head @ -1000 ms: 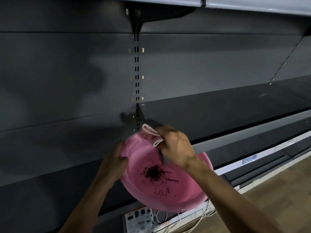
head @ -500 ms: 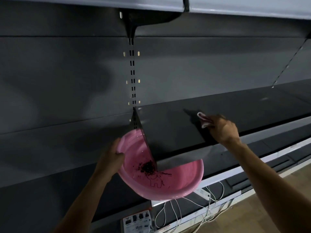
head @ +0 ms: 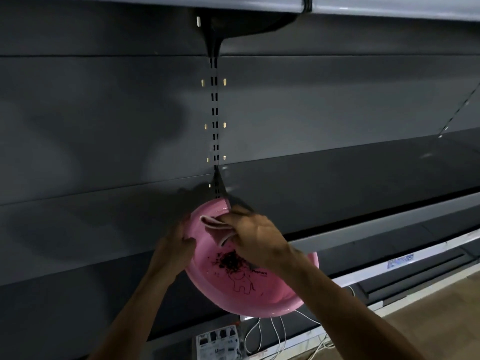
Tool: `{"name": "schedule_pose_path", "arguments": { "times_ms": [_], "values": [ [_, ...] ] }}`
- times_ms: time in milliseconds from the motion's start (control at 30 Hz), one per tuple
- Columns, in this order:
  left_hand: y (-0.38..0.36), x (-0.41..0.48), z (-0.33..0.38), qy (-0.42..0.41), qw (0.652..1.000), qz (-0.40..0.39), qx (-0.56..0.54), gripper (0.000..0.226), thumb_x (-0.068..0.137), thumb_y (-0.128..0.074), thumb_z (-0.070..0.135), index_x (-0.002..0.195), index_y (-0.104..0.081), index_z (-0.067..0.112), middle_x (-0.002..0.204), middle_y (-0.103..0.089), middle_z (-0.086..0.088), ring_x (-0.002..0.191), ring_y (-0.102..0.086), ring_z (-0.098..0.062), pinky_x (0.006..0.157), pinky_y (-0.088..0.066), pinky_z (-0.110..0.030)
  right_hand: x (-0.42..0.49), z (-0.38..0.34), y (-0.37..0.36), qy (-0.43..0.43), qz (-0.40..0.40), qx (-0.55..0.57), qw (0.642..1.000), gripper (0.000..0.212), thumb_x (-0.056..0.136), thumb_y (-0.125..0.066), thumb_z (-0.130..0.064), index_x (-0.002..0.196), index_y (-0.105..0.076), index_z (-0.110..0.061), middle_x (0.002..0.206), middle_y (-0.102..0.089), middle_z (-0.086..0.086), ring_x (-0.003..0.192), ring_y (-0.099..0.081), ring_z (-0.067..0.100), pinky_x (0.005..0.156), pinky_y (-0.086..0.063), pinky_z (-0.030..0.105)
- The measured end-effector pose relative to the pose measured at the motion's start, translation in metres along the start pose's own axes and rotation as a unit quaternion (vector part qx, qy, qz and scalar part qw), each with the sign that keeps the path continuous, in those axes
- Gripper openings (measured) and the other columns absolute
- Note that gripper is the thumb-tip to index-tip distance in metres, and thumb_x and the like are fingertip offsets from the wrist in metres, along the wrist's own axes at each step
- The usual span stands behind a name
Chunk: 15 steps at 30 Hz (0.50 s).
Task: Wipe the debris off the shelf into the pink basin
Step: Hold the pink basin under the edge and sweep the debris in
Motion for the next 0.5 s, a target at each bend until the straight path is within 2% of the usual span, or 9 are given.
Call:
{"name": "schedule_pose_path", "arguments": {
  "times_ms": [67, 133, 200, 300, 400, 500],
  "values": [
    [0.0, -0.004, 0.0, -0.002, 1.0, 0.001, 0.005, 0.065, 0.087, -0.048, -0.002, 0.14, -0.04, 0.035, 0.091, -0.066, -0.004, 0.07, -0.068, -0.029, 0.055, -0.056, -0.04, -0.005, -0.003, 0.01, -0.003, 0.017, 0.024, 1.0, 0.018, 0.096, -0.054, -0.032, 0.113, -0.06, -0.035, 0.11, -0.058, -0.012, 0.086, -0.062, 0.009, 0.074, -0.052, 0.023],
    [0.001, -0.01, 0.0, -0.006, 1.0, 0.005, 0.002, 0.065, 0.088, -0.049, -0.001, 0.14, -0.039, 0.037, 0.092, -0.064, -0.003, 0.074, -0.068, -0.031, 0.06, -0.057, -0.048, -0.013, 0.006, 0.024, -0.022, 0.05, 0.036, 0.998, 0.016, 0.095, -0.054, -0.036, 0.11, -0.059, -0.04, 0.105, -0.057, -0.016, 0.086, -0.063, 0.01, 0.071, -0.049, 0.023],
    [0.001, -0.018, -0.003, -0.003, 1.0, 0.011, 0.004, 0.065, 0.087, -0.05, 0.0, 0.138, -0.04, 0.039, 0.092, -0.064, -0.005, 0.076, -0.067, -0.032, 0.064, -0.056, -0.052, -0.022, 0.021, 0.039, -0.053, 0.079, 0.027, 0.995, 0.024, 0.09, -0.058, -0.029, 0.113, -0.061, -0.035, 0.103, -0.06, -0.01, 0.088, -0.066, 0.018, 0.074, -0.052, 0.029],
    [-0.001, -0.028, -0.011, -0.004, 1.0, -0.001, 0.004, 0.066, 0.086, -0.05, 0.002, 0.135, -0.04, 0.044, 0.093, -0.066, -0.004, 0.074, -0.068, -0.028, 0.063, -0.058, -0.051, -0.041, 0.048, 0.063, -0.095, 0.127, 0.005, 0.987, 0.041, 0.081, -0.061, -0.021, 0.121, -0.062, -0.029, 0.106, -0.063, -0.001, 0.091, -0.067, 0.025, 0.08, -0.054, 0.034],
    [-0.002, -0.035, -0.017, -0.002, 1.0, -0.017, -0.001, 0.071, 0.082, -0.049, 0.004, 0.133, -0.039, 0.054, 0.101, -0.066, 0.009, 0.079, -0.068, -0.017, 0.07, -0.059, -0.049, -0.057, 0.072, 0.08, -0.132, 0.152, -0.061, 0.977, 0.043, 0.079, -0.059, -0.023, 0.121, -0.059, -0.032, 0.103, -0.062, -0.002, 0.087, -0.066, 0.029, 0.072, -0.055, 0.039],
    [0.001, -0.04, -0.019, 0.001, 1.0, -0.02, -0.016, 0.071, 0.082, -0.049, 0.005, 0.131, -0.04, 0.056, 0.106, -0.064, 0.015, 0.084, -0.066, -0.01, 0.074, -0.059, -0.045, -0.067, 0.063, 0.068, -0.134, 0.139, -0.144, 0.97, 0.038, 0.076, -0.054, -0.028, 0.113, -0.064, -0.031, 0.101, -0.068, -0.002, 0.081, -0.069, 0.032, 0.061, -0.053, 0.036]
  ]
}}
Point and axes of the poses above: each hand's wrist, its own x-axis towards the middle knuckle, its own y-axis out of the back of the hand, z = x × y, the point moved 6 cm from there along x, towards the middle knuckle
